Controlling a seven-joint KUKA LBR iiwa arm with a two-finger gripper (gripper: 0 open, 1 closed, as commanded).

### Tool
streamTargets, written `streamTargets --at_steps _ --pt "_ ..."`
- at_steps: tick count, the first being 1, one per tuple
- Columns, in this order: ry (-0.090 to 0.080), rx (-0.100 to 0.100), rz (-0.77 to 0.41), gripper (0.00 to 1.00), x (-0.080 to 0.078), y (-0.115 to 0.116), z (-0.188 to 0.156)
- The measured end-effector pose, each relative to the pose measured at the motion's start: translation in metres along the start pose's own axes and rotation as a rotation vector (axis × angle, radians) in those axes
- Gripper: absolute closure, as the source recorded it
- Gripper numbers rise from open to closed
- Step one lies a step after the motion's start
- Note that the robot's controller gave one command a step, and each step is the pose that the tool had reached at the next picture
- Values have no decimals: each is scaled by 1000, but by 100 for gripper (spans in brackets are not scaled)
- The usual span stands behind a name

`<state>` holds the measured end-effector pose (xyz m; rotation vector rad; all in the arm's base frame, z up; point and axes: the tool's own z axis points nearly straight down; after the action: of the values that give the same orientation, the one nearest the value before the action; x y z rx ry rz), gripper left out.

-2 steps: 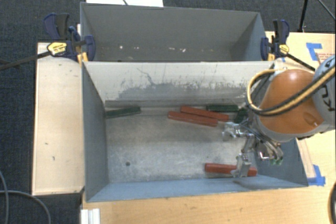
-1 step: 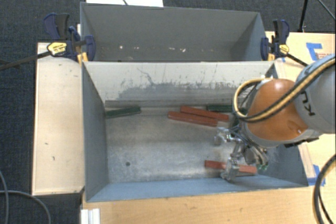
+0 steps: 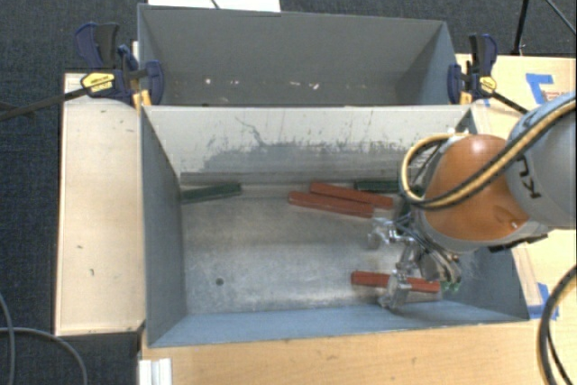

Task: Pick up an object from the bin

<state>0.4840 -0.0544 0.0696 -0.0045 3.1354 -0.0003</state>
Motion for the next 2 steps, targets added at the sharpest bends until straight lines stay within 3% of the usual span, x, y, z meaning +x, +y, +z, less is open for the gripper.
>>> streamTargets --at_steps 1,2 --pt "3 0 -3 100 1 0 0" --pt "-3 1 -6 100 -2 0 -108"
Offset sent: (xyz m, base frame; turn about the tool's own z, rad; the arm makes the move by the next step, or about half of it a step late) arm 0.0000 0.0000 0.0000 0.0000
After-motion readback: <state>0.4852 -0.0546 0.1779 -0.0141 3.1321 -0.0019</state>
